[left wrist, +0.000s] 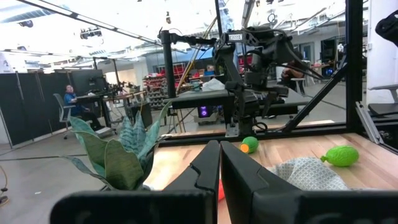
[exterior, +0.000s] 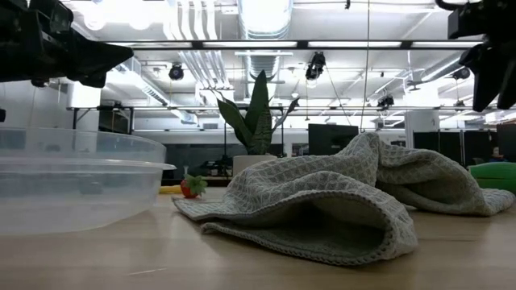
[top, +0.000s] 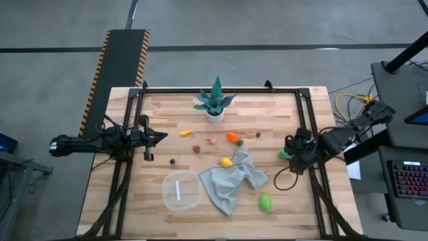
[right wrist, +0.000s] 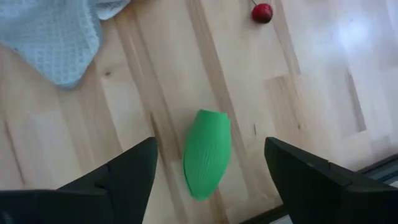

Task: Pick and placing Produce into tupperware
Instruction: Put the green corn in the transparent bin

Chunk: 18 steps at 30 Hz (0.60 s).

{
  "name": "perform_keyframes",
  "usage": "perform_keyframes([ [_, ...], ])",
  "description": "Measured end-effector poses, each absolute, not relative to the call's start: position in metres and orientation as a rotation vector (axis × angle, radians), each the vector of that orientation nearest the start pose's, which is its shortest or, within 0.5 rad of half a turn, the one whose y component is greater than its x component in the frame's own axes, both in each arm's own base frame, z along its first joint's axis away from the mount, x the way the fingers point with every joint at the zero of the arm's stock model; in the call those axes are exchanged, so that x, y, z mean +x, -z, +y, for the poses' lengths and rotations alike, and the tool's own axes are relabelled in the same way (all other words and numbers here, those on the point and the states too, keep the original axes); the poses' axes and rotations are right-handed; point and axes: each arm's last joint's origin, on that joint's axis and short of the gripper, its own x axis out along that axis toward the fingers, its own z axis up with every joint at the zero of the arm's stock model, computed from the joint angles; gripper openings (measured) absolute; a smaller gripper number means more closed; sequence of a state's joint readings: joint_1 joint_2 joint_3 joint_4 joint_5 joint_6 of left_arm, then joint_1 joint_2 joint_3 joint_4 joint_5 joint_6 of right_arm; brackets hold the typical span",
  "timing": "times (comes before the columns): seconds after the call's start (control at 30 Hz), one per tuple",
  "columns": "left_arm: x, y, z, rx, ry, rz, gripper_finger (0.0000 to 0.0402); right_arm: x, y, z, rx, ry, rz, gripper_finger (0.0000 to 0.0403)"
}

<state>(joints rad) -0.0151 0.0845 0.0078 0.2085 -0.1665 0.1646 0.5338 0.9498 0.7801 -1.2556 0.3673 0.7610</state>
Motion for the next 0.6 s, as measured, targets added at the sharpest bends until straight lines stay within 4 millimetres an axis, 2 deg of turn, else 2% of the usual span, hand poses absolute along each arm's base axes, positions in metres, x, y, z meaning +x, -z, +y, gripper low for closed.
perform_keyframes([
  [0.23,0.101,-0.18,0.003,0.152,-0.161,-0.119,0.0,0.121,-0.234,0.059,0.016,0.359,1.247,0.0344],
  [0.43,0.101,-0.18,0.003,0.152,-0.162,-0.119,0.0,0.116,-0.219,0.056,0.041,0.396,1.286,0.0342],
  [0.6,0.101,-0.18,0.003,0.152,-0.161,-0.119,0.0,0.117,-0.215,0.057,0.052,0.393,1.257,0.0335],
])
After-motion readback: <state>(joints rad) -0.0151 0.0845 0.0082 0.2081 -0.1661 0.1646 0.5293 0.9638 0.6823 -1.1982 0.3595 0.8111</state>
